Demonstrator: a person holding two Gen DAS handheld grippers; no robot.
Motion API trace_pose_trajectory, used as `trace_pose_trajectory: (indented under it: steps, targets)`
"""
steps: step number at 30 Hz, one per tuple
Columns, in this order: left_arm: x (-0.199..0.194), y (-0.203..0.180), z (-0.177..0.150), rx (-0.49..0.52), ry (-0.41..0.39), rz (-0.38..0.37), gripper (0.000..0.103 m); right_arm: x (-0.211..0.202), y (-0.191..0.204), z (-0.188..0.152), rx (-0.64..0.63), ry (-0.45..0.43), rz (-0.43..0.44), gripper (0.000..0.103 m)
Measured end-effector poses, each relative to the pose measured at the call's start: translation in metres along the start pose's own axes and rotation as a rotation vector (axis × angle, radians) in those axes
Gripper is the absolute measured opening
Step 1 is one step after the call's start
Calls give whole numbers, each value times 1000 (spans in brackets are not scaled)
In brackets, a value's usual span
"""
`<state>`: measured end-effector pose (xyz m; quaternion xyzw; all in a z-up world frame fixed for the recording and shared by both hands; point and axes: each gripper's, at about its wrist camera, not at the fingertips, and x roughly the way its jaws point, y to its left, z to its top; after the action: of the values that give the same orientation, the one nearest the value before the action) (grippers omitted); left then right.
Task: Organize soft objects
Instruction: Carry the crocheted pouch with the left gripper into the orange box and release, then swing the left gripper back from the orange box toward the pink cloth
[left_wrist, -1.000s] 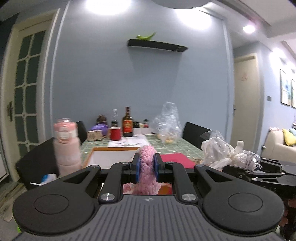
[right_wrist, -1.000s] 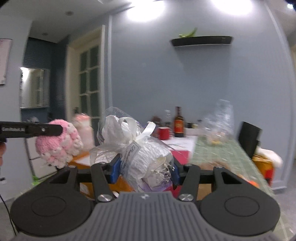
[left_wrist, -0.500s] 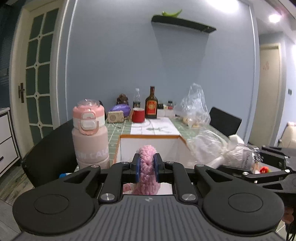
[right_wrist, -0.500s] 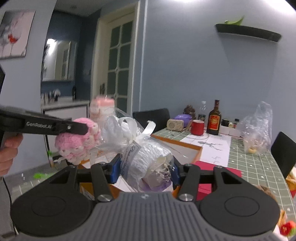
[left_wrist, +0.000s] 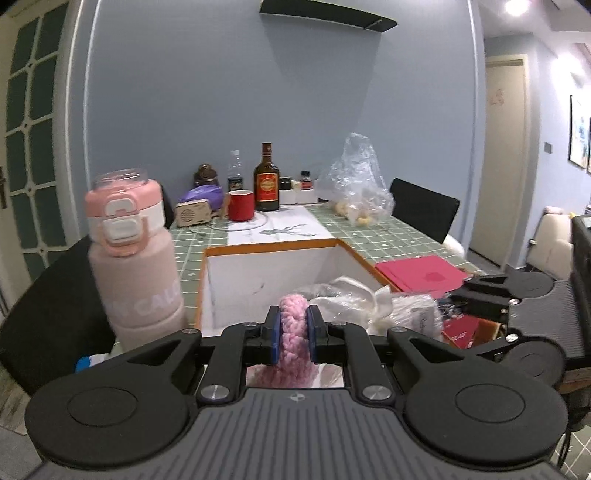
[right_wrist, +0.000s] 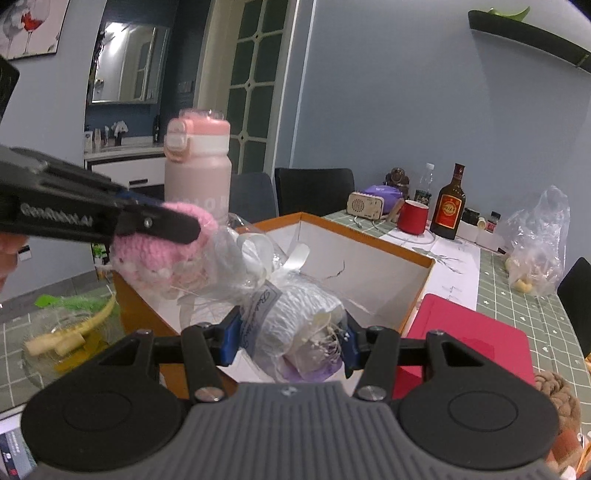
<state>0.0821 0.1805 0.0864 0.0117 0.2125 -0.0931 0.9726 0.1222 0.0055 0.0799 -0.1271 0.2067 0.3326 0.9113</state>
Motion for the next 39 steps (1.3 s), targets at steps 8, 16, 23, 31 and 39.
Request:
trace_pose_trajectory:
  steps: [8, 16, 23, 31, 39]
  targets:
    - [27, 23, 0, -135, 91, -61, 16, 10, -6, -6, 7, 22, -16, 52]
    - [10, 13, -7, 8, -1, 53, 65, 10, -1, -5, -15, 15, -19, 52]
    - [-14, 12, 1, 33, -84, 55, 91, 11, -3, -5, 15, 21, -10, 53]
    - [-7, 18, 3, -9, -50, 112, 91, 13, 2, -4, 3, 10, -26, 53]
    - [-12, 29, -4, -46, -61, 134, 91, 21, 6, 7, 17, 14, -60, 53]
